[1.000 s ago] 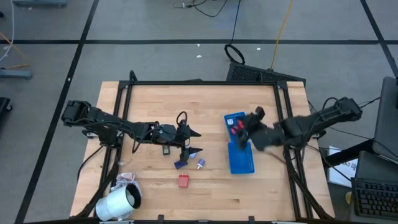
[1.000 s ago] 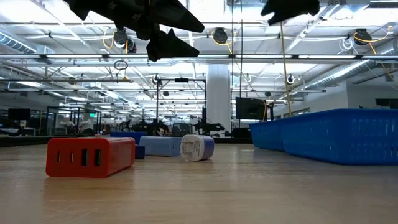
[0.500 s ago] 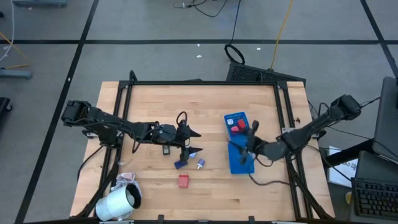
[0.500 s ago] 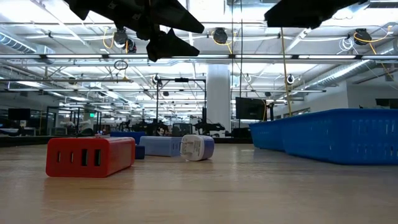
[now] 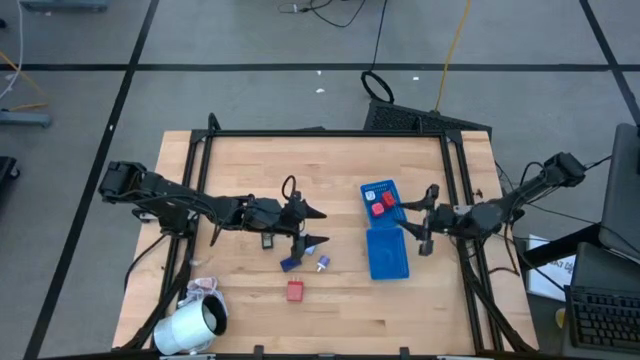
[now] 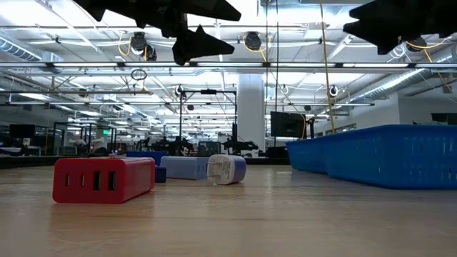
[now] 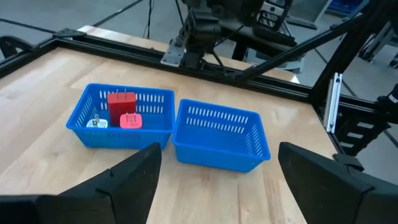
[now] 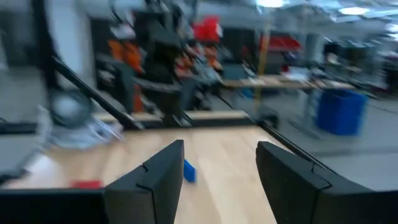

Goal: Pick & Place Office items
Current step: Put the red charger adapter into the top blue bin

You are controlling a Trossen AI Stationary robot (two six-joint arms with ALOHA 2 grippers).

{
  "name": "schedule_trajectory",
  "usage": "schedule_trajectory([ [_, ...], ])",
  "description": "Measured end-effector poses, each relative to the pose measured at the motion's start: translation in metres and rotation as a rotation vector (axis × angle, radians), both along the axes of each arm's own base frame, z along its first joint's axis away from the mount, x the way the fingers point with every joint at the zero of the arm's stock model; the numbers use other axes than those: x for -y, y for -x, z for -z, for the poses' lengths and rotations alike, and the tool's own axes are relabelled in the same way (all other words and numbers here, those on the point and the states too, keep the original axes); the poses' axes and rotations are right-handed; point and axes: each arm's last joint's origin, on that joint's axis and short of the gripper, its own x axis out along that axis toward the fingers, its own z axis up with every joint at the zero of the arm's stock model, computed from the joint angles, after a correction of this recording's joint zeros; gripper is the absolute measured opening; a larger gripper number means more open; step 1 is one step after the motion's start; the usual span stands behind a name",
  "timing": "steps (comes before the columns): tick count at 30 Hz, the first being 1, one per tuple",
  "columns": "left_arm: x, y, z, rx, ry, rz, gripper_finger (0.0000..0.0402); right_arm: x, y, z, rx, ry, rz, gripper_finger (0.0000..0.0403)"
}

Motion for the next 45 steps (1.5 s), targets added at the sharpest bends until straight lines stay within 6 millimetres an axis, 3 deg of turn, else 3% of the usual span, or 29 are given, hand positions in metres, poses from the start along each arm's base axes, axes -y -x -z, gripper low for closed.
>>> schedule_trajectory([
  [5,0.000,0.000,-0.001,0.006,0.000,-0.010,0.0314,0.004,0.011,0.011,0.069,0.006,-0.082,0.0189],
  [15,0.000,0.000,-0.001,0.008,0.055,-0.026,0.0317,0.008,0.022,0.010,0.089,0.052,-0.166,0.0189],
  [22,0.007,0.002,0.004,-0.064,0.155,0.115,0.0318,0.011,0.027,0.011,0.082,0.017,-0.172,0.0189],
  [26,0.023,0.008,0.011,-0.163,0.276,0.187,0.0306,0.010,0.027,0.011,0.079,0.018,-0.171,0.0189],
  [32,0.062,0.025,0.020,-0.384,0.482,0.186,0.0293,0.011,0.027,0.011,0.085,0.016,-0.170,0.0189],
  [39,0.102,0.044,0.003,-0.573,0.655,-0.087,0.0293,0.010,0.027,0.011,0.086,0.015,-0.172,0.0189],
  [42,0.115,0.041,-0.002,-0.610,0.672,-0.183,0.0293,0.010,0.027,0.014,0.086,0.015,-0.173,0.0189],
  [45,0.128,0.028,0.006,-0.712,0.629,-0.252,0.0294,0.010,0.027,0.019,0.095,0.002,-0.174,0.0189],
])
